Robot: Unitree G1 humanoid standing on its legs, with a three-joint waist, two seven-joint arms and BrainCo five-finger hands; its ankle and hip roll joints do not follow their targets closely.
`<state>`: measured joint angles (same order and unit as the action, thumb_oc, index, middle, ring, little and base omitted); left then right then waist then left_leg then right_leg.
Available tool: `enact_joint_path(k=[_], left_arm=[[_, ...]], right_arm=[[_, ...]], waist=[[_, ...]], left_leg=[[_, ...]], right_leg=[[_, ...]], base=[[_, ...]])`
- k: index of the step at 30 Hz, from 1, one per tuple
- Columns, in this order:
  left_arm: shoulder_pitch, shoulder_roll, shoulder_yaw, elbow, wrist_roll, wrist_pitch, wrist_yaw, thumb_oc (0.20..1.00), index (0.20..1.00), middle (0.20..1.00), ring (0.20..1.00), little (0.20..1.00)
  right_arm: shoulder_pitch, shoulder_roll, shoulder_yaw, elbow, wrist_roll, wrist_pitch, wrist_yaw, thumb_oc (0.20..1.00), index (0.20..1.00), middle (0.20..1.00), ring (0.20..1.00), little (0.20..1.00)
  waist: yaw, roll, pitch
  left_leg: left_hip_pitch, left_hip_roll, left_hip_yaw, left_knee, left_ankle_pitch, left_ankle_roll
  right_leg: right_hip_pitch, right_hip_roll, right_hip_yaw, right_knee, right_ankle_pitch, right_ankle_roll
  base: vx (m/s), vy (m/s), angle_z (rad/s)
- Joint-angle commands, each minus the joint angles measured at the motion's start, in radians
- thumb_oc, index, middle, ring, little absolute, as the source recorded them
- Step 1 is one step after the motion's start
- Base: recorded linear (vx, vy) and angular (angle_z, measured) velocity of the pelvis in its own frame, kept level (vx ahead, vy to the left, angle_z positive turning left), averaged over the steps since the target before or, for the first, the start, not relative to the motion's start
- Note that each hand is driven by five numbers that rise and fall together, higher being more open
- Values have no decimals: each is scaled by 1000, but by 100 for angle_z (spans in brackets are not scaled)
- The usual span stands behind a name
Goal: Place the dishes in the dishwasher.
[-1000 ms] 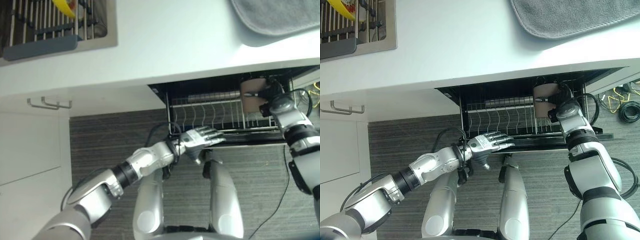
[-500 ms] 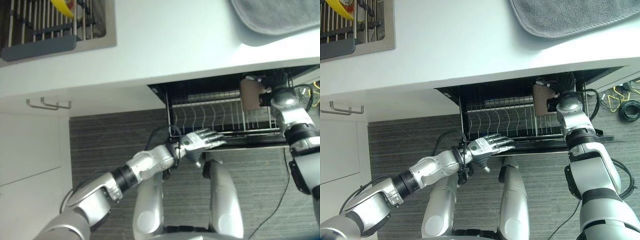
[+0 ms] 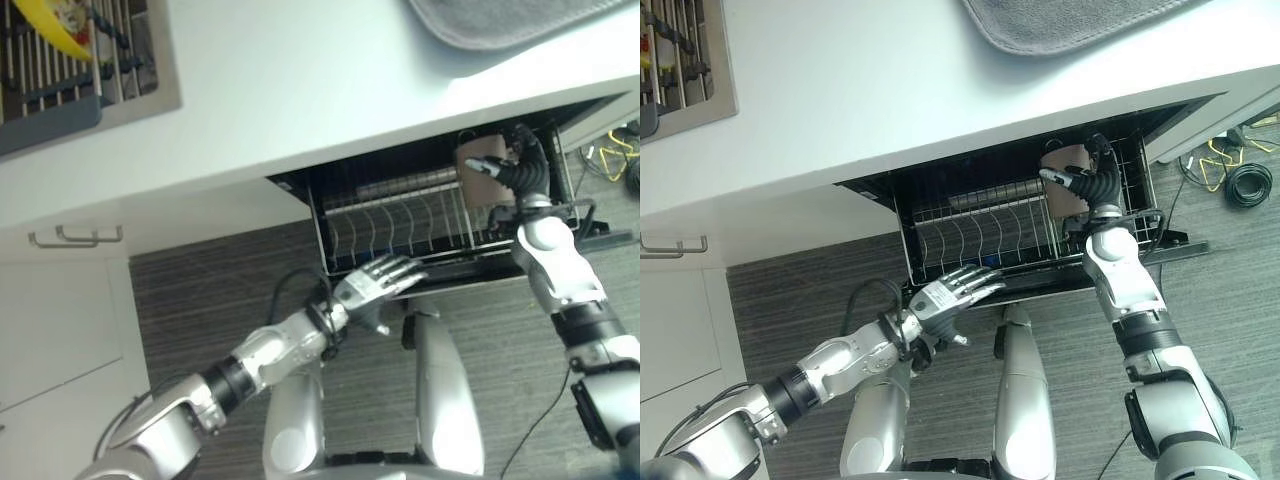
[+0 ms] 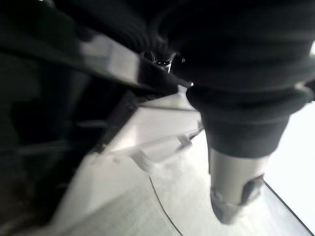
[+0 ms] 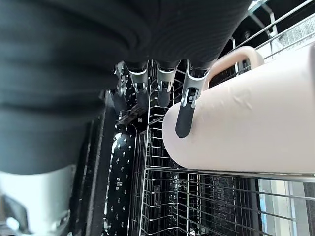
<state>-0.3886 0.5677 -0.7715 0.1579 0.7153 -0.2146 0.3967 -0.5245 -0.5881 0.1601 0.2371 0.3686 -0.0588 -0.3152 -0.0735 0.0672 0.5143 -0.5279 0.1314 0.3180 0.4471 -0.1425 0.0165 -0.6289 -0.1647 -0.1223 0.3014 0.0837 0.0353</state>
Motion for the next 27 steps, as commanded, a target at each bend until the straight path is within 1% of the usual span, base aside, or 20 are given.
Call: enact_joint_path(k=[1, 2, 4, 5, 6, 9, 13, 17, 18, 19, 20, 21, 22, 23, 24, 25, 26, 27], left_arm=[[99, 144, 119, -56, -60, -16, 168, 1000, 1000, 1000, 1000, 1000], [105, 150, 141, -80, -59, -23, 191, 1000, 1000, 1000, 1000, 1000], [127, 169, 218, -166, -59, -51, 249, 1000, 1000, 1000, 1000, 1000], [151, 181, 303, -237, -59, -82, 307, 1000, 1000, 1000, 1000, 1000], [163, 182, 356, -272, -54, -97, 326, 1000, 1000, 1000, 1000, 1000], [165, 176, 438, -308, -60, -129, 329, 1000, 1000, 1000, 1000, 1000], [141, 152, 530, -327, -84, -168, 284, 1000, 1000, 1000, 1000, 1000], [141, 117, 571, -352, -101, -200, 222, 1000, 1000, 1000, 1000, 1000], [153, 107, 583, -363, -105, -220, 214, 1000, 1000, 1000, 1000, 1000], [168, 98, 597, -372, -110, -257, 214, 1000, 1000, 1000, 1000, 1000], [172, 97, 600, -374, -113, -267, 215, 1000, 1000, 1000, 1000, 1000], [194, 83, 616, -384, -135, -310, 206, 1000, 1000, 1000, 1000, 1000], [206, 75, 623, -388, -151, -333, 190, 1000, 1000, 1000, 1000, 1000], [226, 63, 635, -392, -177, -377, 164, 1000, 1000, 1000, 1000, 1000], [240, 57, 643, -397, -190, -399, 152, 1000, 1000, 1000, 1000, 1000], [265, 49, 657, -402, -227, -438, 123, 1000, 1000, 1000, 1000, 1000], [278, 47, 665, -405, -254, -457, 100, 1000, 1000, 1000, 1000, 1000], [294, 44, 671, -406, -288, -485, 66, 1000, 1000, 1000, 1000, 1000]], right_arm=[[34, 11, -63, -72, -37, -109, -57, 1000, 1000, 1000, 1000, 1000], [58, 16, -66, -86, -39, -126, -65, 1000, 1000, 1000, 1000, 1000], [134, 34, -78, -145, -50, -160, -80, 1000, 1000, 1000, 1000, 1000], [209, 51, -81, -206, -64, -185, -76, 1000, 1000, 1000, 1000, 1000], [256, 62, -82, -243, -74, -204, -75, 1000, 1000, 1000, 1000, 1000], [325, 66, -94, -298, -69, -229, -60, 1000, 1000, 1000, 1000, 1000], [377, 77, -113, -368, -71, -241, -18, 1000, 1000, 1000, 1000, 1000], [402, 82, -131, -425, -85, -243, 12, 1000, 1000, 1000, 1000, 1000], [409, 81, -135, -440, -88, -238, 18, 1000, 1000, 1000, 1000, 1000], [415, 82, -142, -453, -95, -238, 21, 1000, 1000, 1000, 1000, 1000], [417, 82, -144, -455, -96, -239, 22, 1000, 1000, 1000, 1000, 1000], [426, 83, -149, -467, -103, -240, 28, 1000, 1000, 1000, 1000, 1000], [432, 85, -153, -470, -108, -240, 36, 1000, 1000, 1000, 1000, 1000], [443, 88, -160, -479, -109, -239, 52, 1000, 1000, 1000, 1000, 1000], [453, 90, -166, -484, -110, -244, 61, 1000, 1000, 1000, 1000, 1000], [470, 95, -174, -490, -115, -266, 81, 1000, 1000, 1000, 1000, 1000], [483, 98, -180, -495, -116, -273, 96, 1000, 1000, 1000, 1000, 1000], [498, 101, -183, -502, -114, -278, 114, 1000, 1000, 1000, 1000, 1000]], waist=[[19, -5, 6], [18, -6, 6], [16, -7, 6], [9, -11, 6], [2, -15, 6], [-8, -23, 6], [-23, -38, 6], [-31, -48, 6], [-33, -49, 6], [-34, -50, 6], [-34, -50, 6], [-36, -51, 6], [-37, -51, 6], [-39, -52, 6], [-40, -53, 6], [-43, -55, 5], [-44, -56, 4], [-46, -59, -9]], left_leg=[[1, -1, -64, -40, -12, -14], [3, -2, -64, -40, -13, -14], [8, -4, -65, -42, -14, -13], [18, -4, -63, -45, -14, -14], [28, -3, -60, -47, -15, -14], [52, 1, -50, -56, -14, -16], [103, 9, -35, -77, -8, -22], [162, 12, -30, -100, -3, -29], [186, 13, -29, -110, -1, -30], [211, 14, -29, -120, -1, -31], [217, 14, -29, -123, 0, -32], [247, 18, -28, -131, 1, -34], [266, 19, -27, -138, 2, -35], [304, 21, -26, -155, 4, -37], [327, 22, -26, -167, 5, -38], [371, 24, -26, -190, 9, -40], [402, 25, -27, -208, 11, -41], [420, 27, -12, -229, 32, -34]], right_leg=[[81, -74, -29, 120, -199, 84], [83, -75, -30, 123, -201, 84], [87, -77, -34, 127, -204, 86], [93, -79, -36, 129, -208, 88], [99, -81, -36, 129, -209, 90], [116, -86, -41, 125, -209, 96], [157, -93, -51, 112, -209, 105], [210, -97, -62, 99, -213, 107], [234, -97, -67, 92, -215, 107], [258, -97, -70, 85, -216, 106], [263, -97, -71, 83, -216, 106], [294, -97, -75, 74, -218, 104], [312, -96, -77, 68, -219, 102], [349, -94, -80, 55, -219, 101], [372, -93, -82, 45, -219, 100], [416, -91, -84, 24, -216, 100], [446, -89, -86, 8, -214, 102], [465, -88, -98, -12, -196, 94]], base=[[3, -34, 1], [0, -57, 4], [-10, -51, 9], [-17, -28, 10], [-16, -19, 8], [-13, -7, 5], [-11, -8, 4], [0, 0, 0], [0, 0, 0], [0, 0, 0], [22, 37, -4], [17, 36, -4], [35, 56, -2], [36, 49, 1], [50, 64, 2], [44, 57, -1], [-10, 51, -5], [73, 40, -6]])
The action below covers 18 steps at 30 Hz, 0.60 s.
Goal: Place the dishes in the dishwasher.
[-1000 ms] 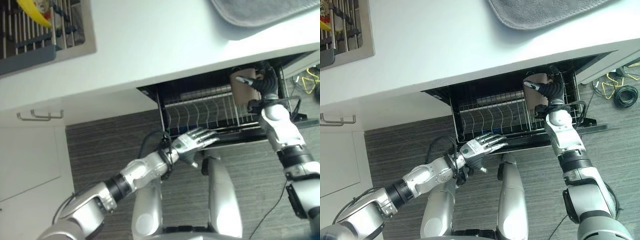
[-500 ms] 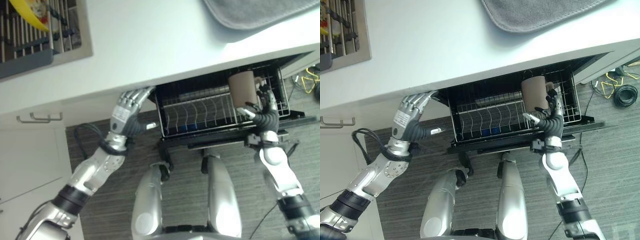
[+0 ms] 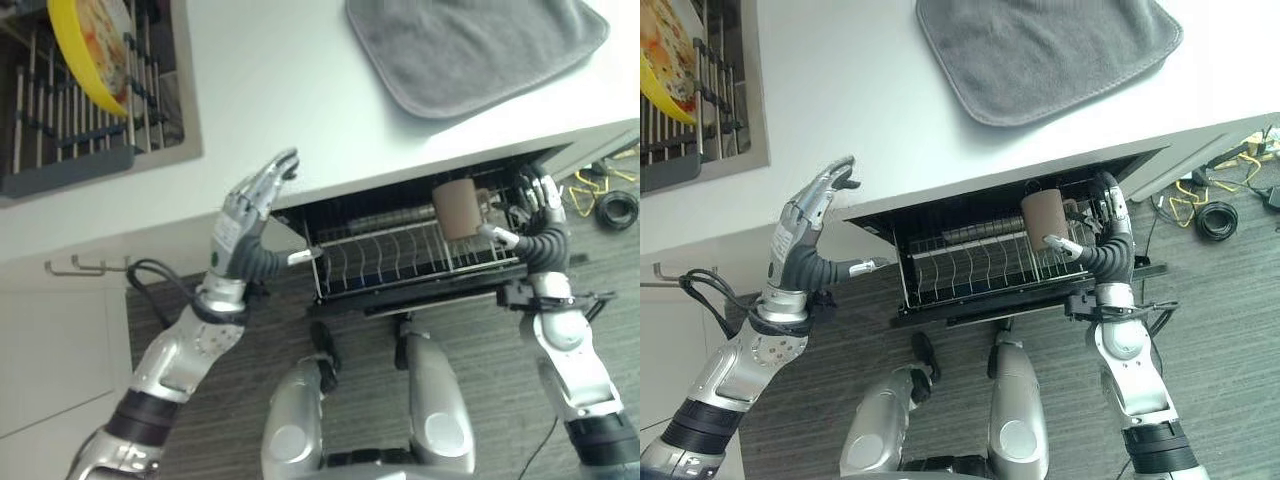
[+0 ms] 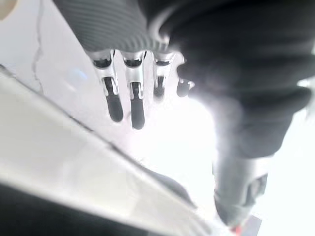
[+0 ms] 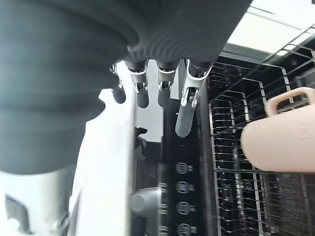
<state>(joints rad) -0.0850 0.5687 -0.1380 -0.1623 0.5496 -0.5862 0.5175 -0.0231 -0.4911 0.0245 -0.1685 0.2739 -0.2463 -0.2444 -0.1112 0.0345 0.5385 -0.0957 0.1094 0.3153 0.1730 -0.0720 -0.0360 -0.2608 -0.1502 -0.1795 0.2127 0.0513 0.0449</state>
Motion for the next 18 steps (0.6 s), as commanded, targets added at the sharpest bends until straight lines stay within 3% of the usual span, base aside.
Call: enact_joint_path(k=[1, 4, 8, 12, 13, 16, 18], left_arm=[[9, 39, 39, -87, -159, -135, -108, 1000, 1000, 1000, 1000, 1000], [43, 25, 24, -84, -262, -145, -242, 1000, 1000, 1000, 1000, 1000], [87, 5, 11, -80, -290, -185, -200, 1000, 1000, 1000, 1000, 1000], [73, -33, 34, -52, -439, -267, -161, 1000, 1000, 1000, 1000, 1000], [62, -54, 39, -47, -501, -267, -176, 1000, 1000, 1000, 1000, 1000], [43, -100, 49, -19, -673, -233, -268, 1000, 1000, 1000, 1000, 1000], [47, -129, 51, -13, -694, -216, -267, 1000, 1000, 1000, 1000, 1000]], right_arm=[[17, 5, -50, -99, -16, -97, 57, 1000, 1000, 1000, 1000, 1000], [52, 5, -48, -100, -11, -102, 83, 1000, 1000, 1000, 1000, 1000], [66, -2, -33, -88, 10, -117, 115, 1000, 1000, 1000, 1000, 1000], [33, -1, -7, -101, 46, -233, 163, 1000, 1000, 1000, 1000, 1000], [11, -2, 5, -114, 63, -259, 183, 1000, 1000, 1000, 1000, 1000], [-42, -4, 40, -121, 122, -226, 262, 1000, 1000, 1000, 1000, 1000], [-60, 3, 64, -111, 115, -224, 277, 1000, 1000, 1000, 1000, 1000]], waist=[[-9, -27, -59], [-12, -28, -112], [-4, -25, -201], [21, -23, -279], [34, -22, -298], [60, -24, -332], [72, -26, -349]], left_leg=[[22, 46, -26, 20, -50, 10], [68, 49, -22, -31, -17, 11], [137, 52, -37, -110, 14, -2], [190, 59, -52, -211, 62, -27], [198, 64, -60, -234, 75, -37], [210, 67, -73, -248, 77, -49], [221, 74, -66, -251, 78, -56]], right_leg=[[132, -98, -31, 57, -176, 92], [181, -88, -46, 18, -158, 83], [252, -71, -59, -25, -156, 81], [329, -56, -91, -99, -145, 83], [351, -52, -105, -124, -143, 83], [388, -48, -132, -172, -133, 82], [408, -48, -152, -209, -114, 84]], base=[[78, 32, -3], [64, 19, 5], [70, 12, 3], [4, -19, 16], [-18, -42, 19], [-17, -72, 28], [-10, -81, 24]])
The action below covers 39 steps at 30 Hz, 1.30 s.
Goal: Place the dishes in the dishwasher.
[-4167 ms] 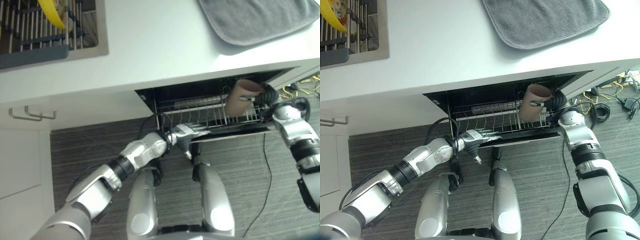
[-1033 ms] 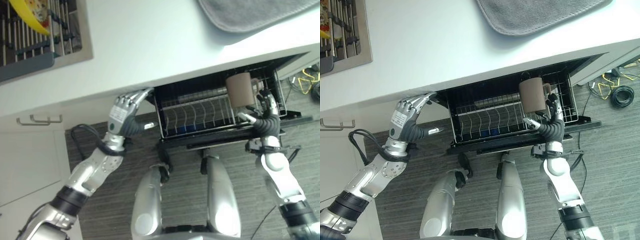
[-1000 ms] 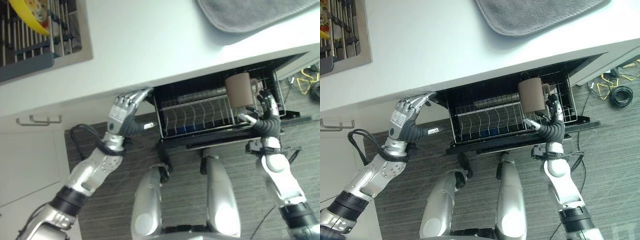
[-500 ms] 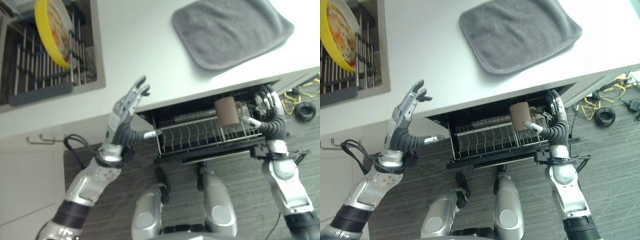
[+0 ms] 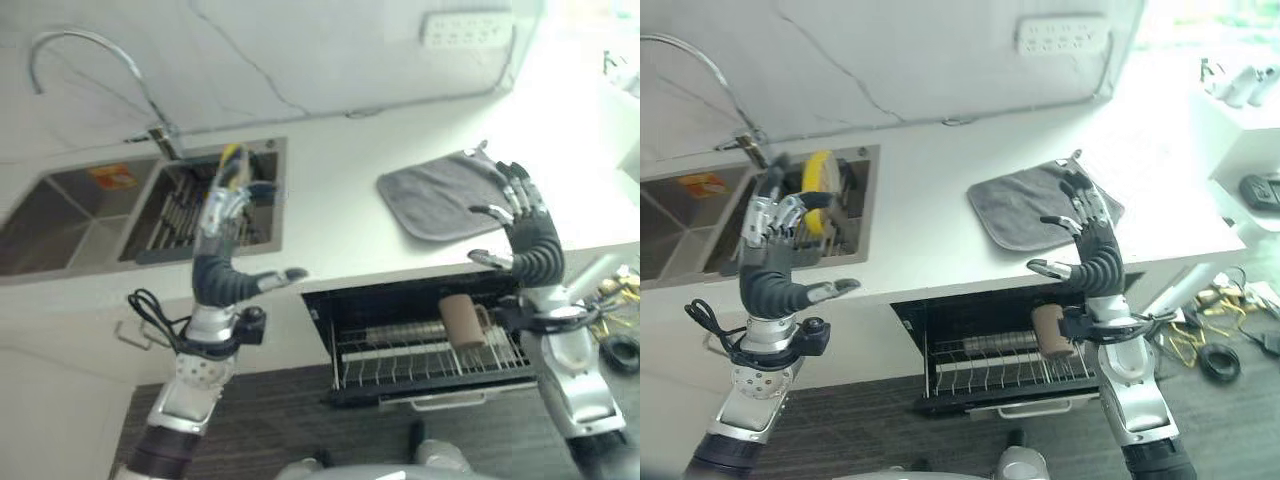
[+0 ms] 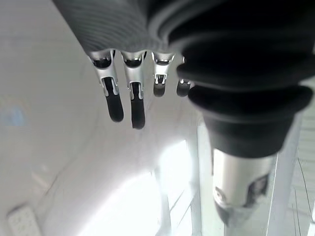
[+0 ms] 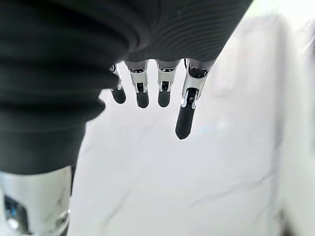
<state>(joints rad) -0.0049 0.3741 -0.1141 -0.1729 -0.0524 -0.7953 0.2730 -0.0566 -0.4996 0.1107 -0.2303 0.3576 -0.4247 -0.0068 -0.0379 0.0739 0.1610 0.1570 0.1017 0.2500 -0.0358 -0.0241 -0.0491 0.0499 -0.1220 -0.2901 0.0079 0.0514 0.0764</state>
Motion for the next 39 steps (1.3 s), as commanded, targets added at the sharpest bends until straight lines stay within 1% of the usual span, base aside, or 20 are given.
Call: enact_joint_path(k=[1, 3, 5, 8, 10, 13, 15, 18, 19, 21, 24, 25, 27, 28, 32, 34, 35, 37, 38, 39], left_arm=[[-30, 61, 32, -3, -92, 0, -15, 1000, 1000, 1000, 1000, 1000], [-31, 44, 38, 11, -110, 28, -6, 1000, 1000, 1000, 1000, 1000], [-20, 18, 49, 40, -193, 45, -33, 1000, 1000, 1000, 1000, 1000], [-7, 7, 58, 64, -147, 59, 13, 1000, 1000, 1000, 1000, 1000], [-1, 3, 64, 92, -144, 81, 24, 1000, 1000, 1000, 1000, 1000], [21, -3, 87, 128, -152, 118, 11, 1000, 1000, 1000, 1000, 1000], [43, -1, 108, 146, -129, 134, 32, 1000, 1000, 1000, 1000, 1000], [74, 4, 147, 172, -119, 138, 52, 1000, 1000, 1000, 1000, 1000], [97, 7, 176, 187, -104, 146, 73, 1000, 1000, 1000, 1000, 1000], [134, 19, 227, 214, -73, 147, 97, 1000, 1000, 1000, 1000, 1000], [174, 36, 275, 245, -35, 138, 125, 1000, 1000, 1000, 1000, 1000], [202, 45, 303, 266, 9, 136, 169, 1000, 1000, 1000, 1000, 1000], [242, 47, 340, 307, 39, 133, 217, 1000, 1000, 1000, 1000, 1000], [258, 44, 357, 338, 18, 137, 219, 1000, 1000, 1000, 1000, 1000], [264, 41, 362, 387, 39, 95, 212, 1000, 1000, 1000, 1000, 1000], [248, 47, 346, 380, 47, 69, 194, 1000, 1000, 1000, 1000, 1000], [243, 46, 339, 375, 34, 70, 183, 1000, 1000, 1000, 1000, 1000], [225, 38, 309, 372, -14, 70, 121, 1000, 1000, 1000, 1000, 1000], [223, 29, 295, 354, -46, 61, 87, 1000, 1000, 1000, 1000, 1000], [222, 26, 287, 346, -53, 49, 78, 1000, 1000, 1000, 1000, 1000]], right_arm=[[-34, 12, -16, -37, 26, -56, 50, 1000, 1000, 1000, 1000, 1000], [-45, 14, -7, -19, -7, -52, 46, 1000, 1000, 1000, 1000, 1000], [-44, 18, 11, 6, -21, -44, 63, 1000, 1000, 1000, 1000, 1000], [-42, 23, 30, 14, -51, -30, 63, 1000, 1000, 1000, 1000, 1000], [-44, 28, 45, 31, -46, -19, 52, 1000, 1000, 1000, 1000, 1000], [-39, 36, 45, 59, -69, -22, 9, 1000, 1000, 1000, 1000, 1000], [-24, 35, 20, 67, -103, -36, -38, 1000, 1000, 1000, 1000, 1000], [9, 27, -35, 77, -157, -62, -118, 1000, 1000, 1000, 1000, 1000], [36, 21, -80, 86, -172, -75, -180, 1000, 1000, 1000, 1000, 1000], [87, 14, -166, 108, -177, -100, -230, 1000, 1000, 1000, 1000, 1000], [145, 14, -254, 136, -192, -133, -279, 1000, 1000, 1000, 1000, 1000], [182, 13, -307, 158, -186, -157, -317, 1000, 1000, 1000, 1000, 1000], [230, 26, -365, 195, -185, -179, -355, 1000, 1000, 1000, 1000, 1000], [249, 35, -391, 218, -168, -194, -362, 1000, 1000, 1000, 1000, 1000], [258, 49, -416, 259, -145, -235, -325, 1000, 1000, 1000, 1000, 1000], [245, 47, -407, 261, -149, -236, -290, 1000, 1000, 1000, 1000, 1000], [242, 49, -401, 260, -139, -238, -274, 1000, 1000, 1000, 1000, 1000], [232, 58, -366, 252, -94, -235, -217, 1000, 1000, 1000, 1000, 1000], [228, 66, -342, 234, -41, -235, -167, 1000, 1000, 1000, 1000, 1000], [224, 70, -329, 225, -18, -239, -141, 1000, 1000, 1000, 1000, 1000]], waist=[[3, -66, 23], [10, -64, 16], [23, -65, 8], [32, -65, 9], [38, -64, 9], [46, -67, 9], [46, -70, 9], [41, -73, 13], [35, -76, 15], [23, -81, 20], [11, -85, 22], [4, -88, 26], [-4, -92, 28], [-10, -94, 29], [-18, -99, 34], [-19, -97, 36], [-19, -97, 36], [-20, -94, 35], [-19, -94, 36], [-18, -94, 36]], left_leg=[[-28, 84, 0, -44, 30, -45], [-25, 83, -12, -47, 26, -49], [-24, 81, -29, -44, 23, -49], [-21, 83, -39, -42, 23, -50], [-18, 83, -46, -42, 22, -50], [-14, 84, -52, -45, 22, -50], [-14, 85, -54, -49, 24, -48], [-13, 86, -51, -51, 22, -48], [-12, 87, -46, -51, 18, -48], [-14, 86, -38, -51, 15, -47], [-18, 84, -29, -51, 16, -44], [-13, 84, -22, -51, 10, -45], [-9, 83, -12, -51, 6, -44], [-8, 82, -7, -51, 3, -43], [-2, 80, -2, -51, -2, -40], [-1, 78, -3, -51, -8, -37], [-1, 77, -4, -51, -9, -36], [-3, 71, -10, -51, -13, -33], [-5, 68, -14, -51, -11, -31], [-6, 67, -16, -51, -11, -30]], right_leg=[[102, -76, -45, -17, -109, 54], [111, -67, -45, -25, -111, 50], [120, -60, -49, -20, -120, 41], [129, -58, -55, -17, -127, 35], [136, -54, -56, -18, -132, 31], [143, -51, -58, -21, -133, 29], [143, -48, -55, -25, -131, 27], [140, -44, -49, -27, -131, 28], [139, -42, -43, -27, -133, 30], [132, -41, -34, -26, -131, 34], [122, -40, -24, -26, -126, 37], [122, -41, -19, -26, -127, 42], [119, -43, -15, -33, -120, 49], [116, -44, -12, -37, -114, 53], [114, -46, -5, -43, -106, 58], [114, -46, 1, -47, -104, 59], [114, -46, 3, -49, -103, 60], [110, -46, 8, -52, -100, 61], [107, -47, 10, -52, -96, 61], [105, -48, 10, -52, -95, 61]], base=[[-25, -73, 15], [-17, -77, 12], [12, -86, 13], [3, -44, 12], [12, -21, 20], [17, -27, 10], [12, -14, 10], [6, 5, 6], [-1, 14, 3], [0, 0, 0], [0, 0, 0], [15, 21, -5], [31, 18, -14], [27, 8, -14], [26, 0, -8], [34, 11, -5], [32, 18, -6], [38, 31, -4], [29, 39, -1], [8, 36, 0]])
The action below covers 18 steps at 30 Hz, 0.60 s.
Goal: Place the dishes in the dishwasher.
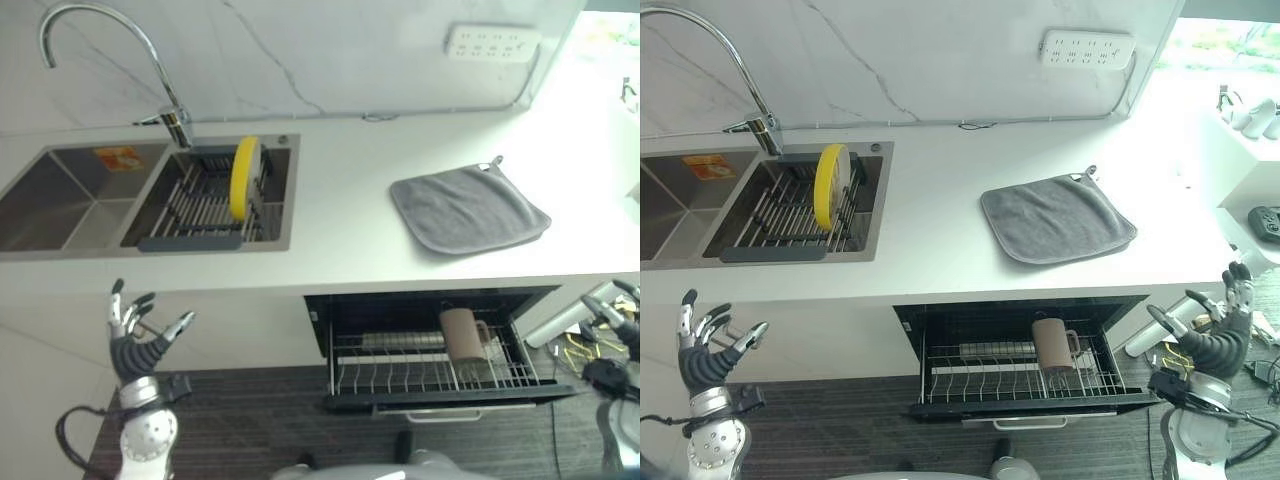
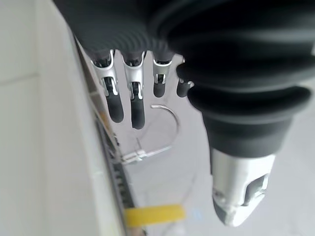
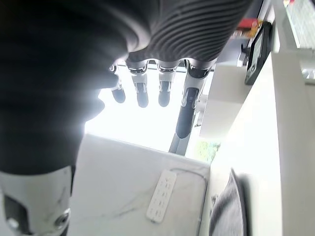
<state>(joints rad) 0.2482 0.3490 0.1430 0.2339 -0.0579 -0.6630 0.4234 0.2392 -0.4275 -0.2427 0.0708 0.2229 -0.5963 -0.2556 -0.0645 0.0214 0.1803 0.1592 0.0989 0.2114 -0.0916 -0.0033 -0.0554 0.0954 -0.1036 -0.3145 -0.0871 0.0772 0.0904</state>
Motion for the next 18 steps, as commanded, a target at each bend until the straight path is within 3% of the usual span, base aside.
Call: enact_joint_path(k=[1, 4, 7, 10, 11, 12, 15, 18], left_arm=[[-33, 47, 20, -74, -54, -107, -78, 1000, 1000, 1000, 1000, 1000], [-47, 47, 5, -150, -66, -174, -77, 1000, 1000, 1000, 1000, 1000], [-63, 67, 14, -222, -66, -237, -83, 1000, 1000, 1000, 1000, 1000], [-67, 84, 24, -300, -34, -260, -85, 1000, 1000, 1000, 1000, 1000], [-67, 87, 25, -320, -34, -252, -87, 1000, 1000, 1000, 1000, 1000], [-299, 28, -174, -293, -482, 17, -605, 1000, 1000, 1000, 1000, 1000], [-266, 20, -152, -317, -501, -19, -617, 1000, 1000, 1000, 1000, 1000], [-244, 7, -132, -323, -509, -11, -643, 1000, 1000, 1000, 1000, 1000]], right_arm=[[-77, 3, 43, -91, 146, -73, 159, 1000, 1000, 1000, 1000, 1000], [-102, 20, 111, -145, 234, -72, 280, 1000, 1000, 1000, 1000, 1000], [-107, 7, 132, -193, 239, -68, 332, 1000, 1000, 1000, 1000, 1000], [-103, -5, 143, -235, 244, -59, 376, 1000, 1000, 1000, 1000, 1000], [-102, -6, 144, -245, 232, -51, 373, 1000, 1000, 1000, 1000, 1000], [-336, 36, 245, -136, 304, -4, 408, 1000, 1000, 1000, 1000, 1000], [-360, 29, 250, -131, 311, 9, 425, 1000, 1000, 1000, 1000, 1000], [-350, 34, 249, -149, 294, 50, 423, 1000, 1000, 1000, 1000, 1000]], waist=[[11, -41, 19], [21, -39, 17], [27, -40, 7], [29, -39, 0], [29, -39, -1], [67, -15, 27], [81, -22, 10], [80, -27, -3]], left_leg=[[-7, 69, 21, 4, -32, -22], [-10, 65, 19, 4, -33, -19], [-14, 64, 12, 4, -32, -22], [-19, 65, 9, 4, -28, -25], [-19, 66, 10, 4, -28, -25], [-63, -113, -71, 97, -86, 84], [-59, -123, -79, 95, -95, 78], [-49, -125, -80, 90, -100, 79]], right_leg=[[60, -68, 34, 43, -121, 47], [65, -75, 24, 31, -113, 49], [70, -77, 15, 21, -107, 54], [68, -79, 10, 19, -105, 57], [69, -80, 8, 19, -104, 58], [-32, 23, 46, 191, -177, -13], [-5, 26, 64, 106, -140, -9], [6, 35, 80, 98, -139, -11]], base=[[7, 33, -2], [-2, 33, -2], [0, 8, -1], [0, 0, 0], [0, 0, 0], [14, -32, 0], [25, -63, -1], [64, -89, -3]])
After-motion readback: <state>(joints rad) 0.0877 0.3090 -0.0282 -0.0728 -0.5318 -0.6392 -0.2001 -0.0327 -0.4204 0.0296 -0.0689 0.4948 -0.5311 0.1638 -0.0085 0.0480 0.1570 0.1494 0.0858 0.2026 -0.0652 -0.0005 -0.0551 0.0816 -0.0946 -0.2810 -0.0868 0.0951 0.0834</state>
